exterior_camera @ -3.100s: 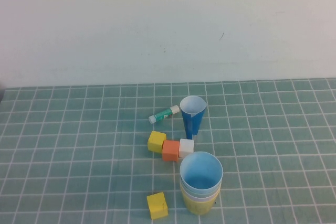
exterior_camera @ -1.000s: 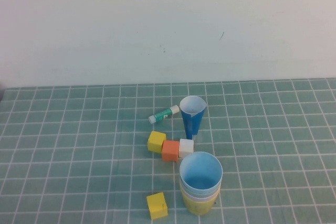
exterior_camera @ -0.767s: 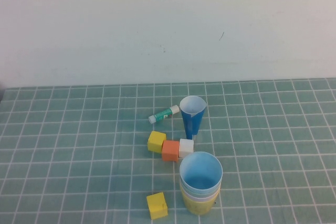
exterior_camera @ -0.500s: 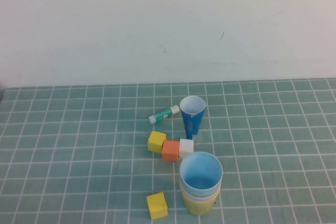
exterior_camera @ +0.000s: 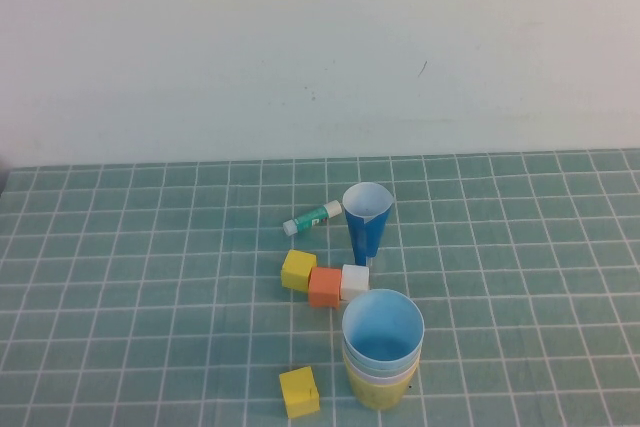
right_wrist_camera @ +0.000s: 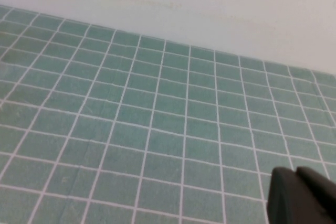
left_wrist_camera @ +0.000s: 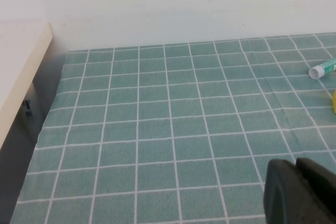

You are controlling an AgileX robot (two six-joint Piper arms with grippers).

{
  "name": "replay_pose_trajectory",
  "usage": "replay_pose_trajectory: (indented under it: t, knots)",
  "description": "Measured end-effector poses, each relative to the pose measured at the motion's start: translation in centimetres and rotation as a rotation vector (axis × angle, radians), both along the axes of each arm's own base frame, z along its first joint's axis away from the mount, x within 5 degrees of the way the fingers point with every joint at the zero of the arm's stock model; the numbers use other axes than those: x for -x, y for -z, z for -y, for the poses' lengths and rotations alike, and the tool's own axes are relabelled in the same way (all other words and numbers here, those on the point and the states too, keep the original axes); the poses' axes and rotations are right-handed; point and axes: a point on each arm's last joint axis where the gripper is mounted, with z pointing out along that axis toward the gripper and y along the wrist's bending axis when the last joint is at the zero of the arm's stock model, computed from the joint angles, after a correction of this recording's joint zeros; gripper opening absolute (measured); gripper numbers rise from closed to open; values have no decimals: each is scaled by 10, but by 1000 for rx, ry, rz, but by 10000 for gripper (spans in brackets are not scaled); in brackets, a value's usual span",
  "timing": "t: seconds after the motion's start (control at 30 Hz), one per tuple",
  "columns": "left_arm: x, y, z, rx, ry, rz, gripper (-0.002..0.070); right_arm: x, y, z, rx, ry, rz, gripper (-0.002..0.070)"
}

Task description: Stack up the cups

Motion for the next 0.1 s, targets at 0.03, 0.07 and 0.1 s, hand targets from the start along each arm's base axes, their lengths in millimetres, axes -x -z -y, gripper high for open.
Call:
replay_pose_trajectory:
  t: [0.03, 0.07, 0.1]
  knots:
    - [0, 0, 0, 0, 0, 0, -2, 0, 0, 0, 1, 0, 0, -3]
    - [0, 0, 0, 0, 0, 0, -2, 0, 0, 0, 2, -1, 0, -3]
    - [0, 0, 0, 0, 0, 0, -2, 0, 0, 0, 2, -1, 0, -3]
